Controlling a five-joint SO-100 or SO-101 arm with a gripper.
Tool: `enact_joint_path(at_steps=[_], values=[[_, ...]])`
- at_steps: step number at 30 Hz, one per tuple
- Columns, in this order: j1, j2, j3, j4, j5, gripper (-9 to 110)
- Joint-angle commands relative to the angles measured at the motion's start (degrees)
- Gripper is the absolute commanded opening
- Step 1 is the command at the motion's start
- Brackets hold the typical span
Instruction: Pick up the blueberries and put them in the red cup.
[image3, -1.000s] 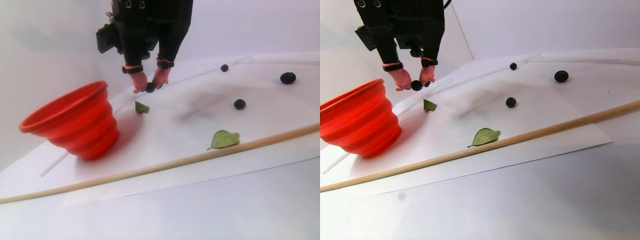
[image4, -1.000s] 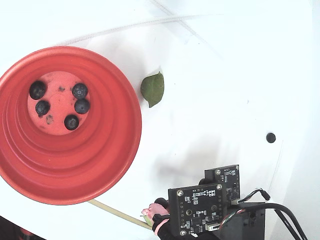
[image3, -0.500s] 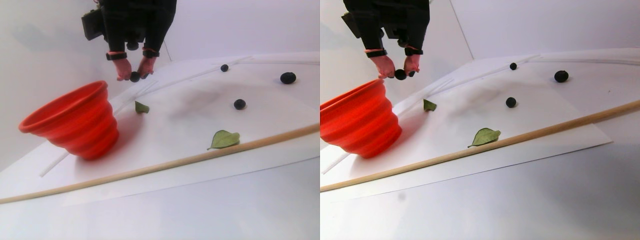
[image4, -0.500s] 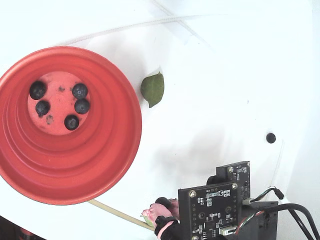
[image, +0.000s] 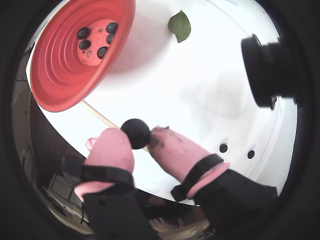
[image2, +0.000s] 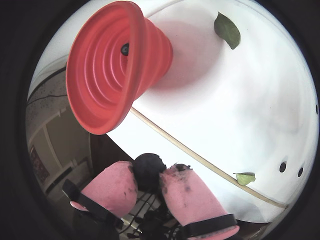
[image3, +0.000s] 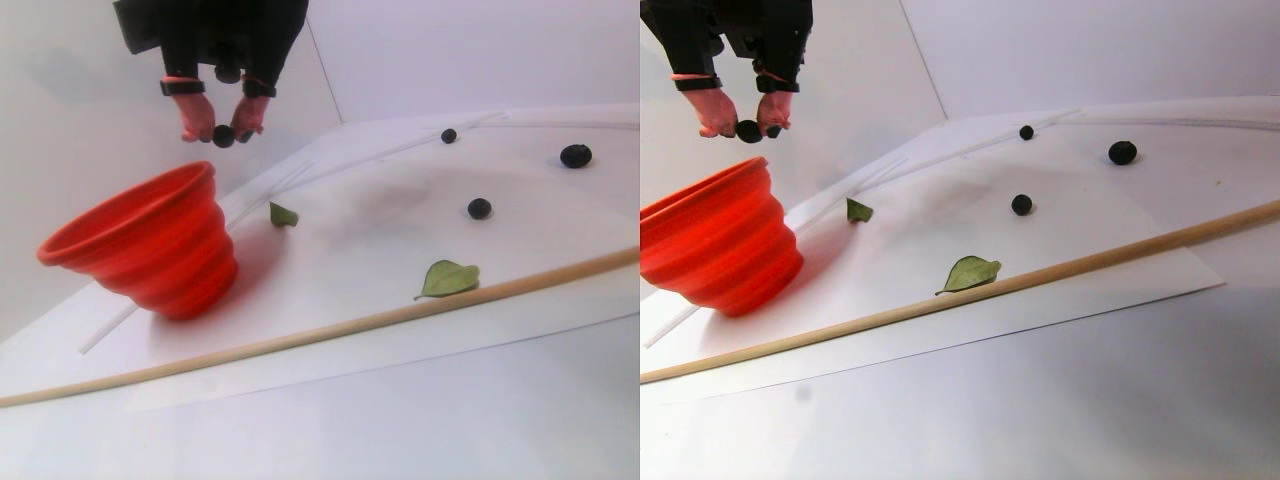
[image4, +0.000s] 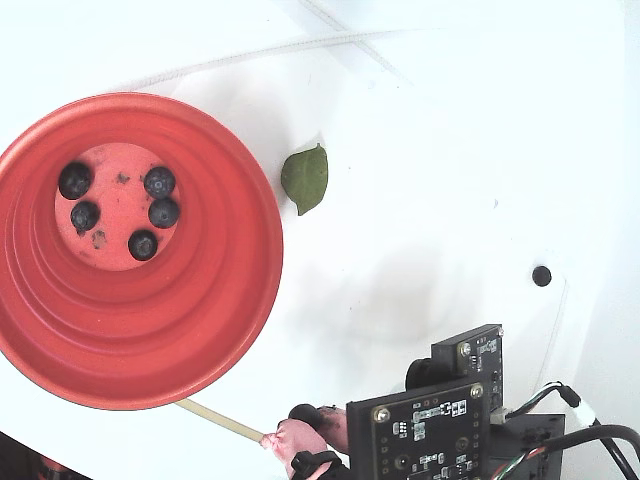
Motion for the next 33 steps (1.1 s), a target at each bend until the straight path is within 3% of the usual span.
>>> enact_joint_path(at_steps=[1,33], values=[[-3.69,2.64,-2.99,0.18,1.23,9],[-14.59,-8.79,-5.01,-6.94,11.78,9]])
